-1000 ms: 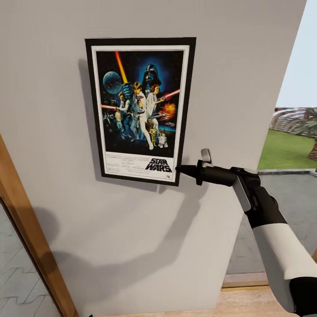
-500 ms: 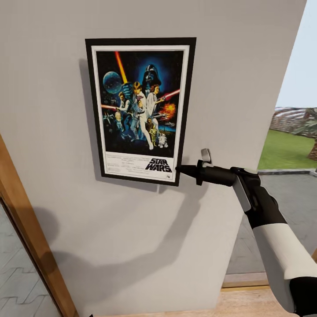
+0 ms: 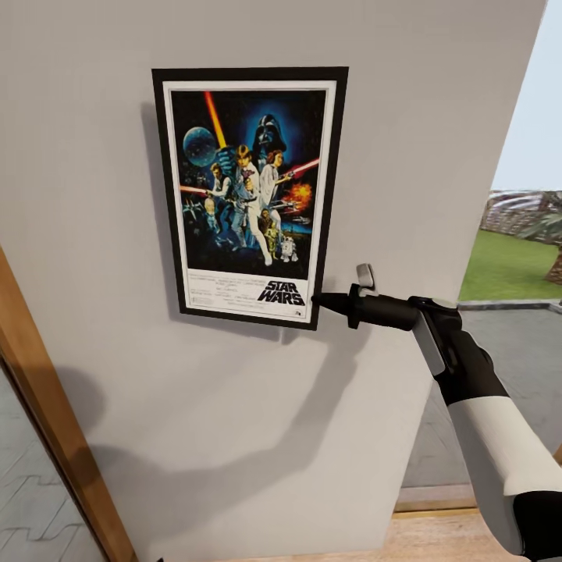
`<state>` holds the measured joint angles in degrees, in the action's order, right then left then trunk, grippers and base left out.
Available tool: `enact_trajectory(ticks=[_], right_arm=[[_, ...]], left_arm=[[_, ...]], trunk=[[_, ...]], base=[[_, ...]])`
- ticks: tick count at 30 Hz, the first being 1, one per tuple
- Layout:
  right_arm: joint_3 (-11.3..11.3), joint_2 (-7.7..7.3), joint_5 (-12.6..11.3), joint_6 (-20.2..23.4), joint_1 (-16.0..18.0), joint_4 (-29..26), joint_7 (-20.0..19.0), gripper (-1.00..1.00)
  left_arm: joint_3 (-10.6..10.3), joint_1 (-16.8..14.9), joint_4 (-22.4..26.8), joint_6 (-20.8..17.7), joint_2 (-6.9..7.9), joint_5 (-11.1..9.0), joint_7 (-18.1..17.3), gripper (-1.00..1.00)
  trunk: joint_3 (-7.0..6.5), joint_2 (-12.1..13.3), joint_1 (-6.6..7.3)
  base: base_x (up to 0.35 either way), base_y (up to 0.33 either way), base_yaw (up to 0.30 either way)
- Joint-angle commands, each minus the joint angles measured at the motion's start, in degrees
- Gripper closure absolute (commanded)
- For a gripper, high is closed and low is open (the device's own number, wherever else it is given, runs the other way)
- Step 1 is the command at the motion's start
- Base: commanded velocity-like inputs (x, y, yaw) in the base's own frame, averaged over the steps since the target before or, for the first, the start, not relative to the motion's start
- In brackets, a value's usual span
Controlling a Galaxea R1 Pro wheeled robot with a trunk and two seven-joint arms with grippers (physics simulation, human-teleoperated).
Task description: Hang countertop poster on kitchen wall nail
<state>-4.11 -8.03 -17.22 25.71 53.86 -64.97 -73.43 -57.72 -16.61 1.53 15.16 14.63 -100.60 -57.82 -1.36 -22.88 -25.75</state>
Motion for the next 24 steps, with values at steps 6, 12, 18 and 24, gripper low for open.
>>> enact_trajectory(ticks=[6, 12, 18, 24], right_arm=[[-0.15, -0.06, -0.47, 0.57, 0.02, 0.02, 0.04, 1.00], [-0.16, -0.06, -0.48, 0.57, 0.02, 0.04, 0.04, 1.00], [-0.13, -0.06, -0.53, 0.57, 0.02, 0.02, 0.04, 1.00], [-0.12, -0.07, -0.53, 0.57, 0.02, 0.04, 0.04, 1.00]], left_arm=[[-0.50, 0.00, 0.05, 0.30, 0.05, -0.38, -0.01, -1.00], [-0.47, 0.00, 0.05, 0.28, 0.05, -0.38, 0.02, -1.00], [-0.46, 0.00, 0.05, 0.28, 0.05, -0.38, -0.01, -1.00], [-0.47, 0.00, 0.05, 0.26, 0.05, -0.38, -0.01, -1.00]], trunk=[[0.03, -0.04, -0.03], [0.03, -0.04, -0.03], [0.03, -0.04, -0.03], [0.03, -0.04, -0.03]], base=[[0.042, 0.000, 0.000], [0.005, 0.000, 0.000], [0.000, 0.000, 0.000], [0.000, 0.000, 0.000]])
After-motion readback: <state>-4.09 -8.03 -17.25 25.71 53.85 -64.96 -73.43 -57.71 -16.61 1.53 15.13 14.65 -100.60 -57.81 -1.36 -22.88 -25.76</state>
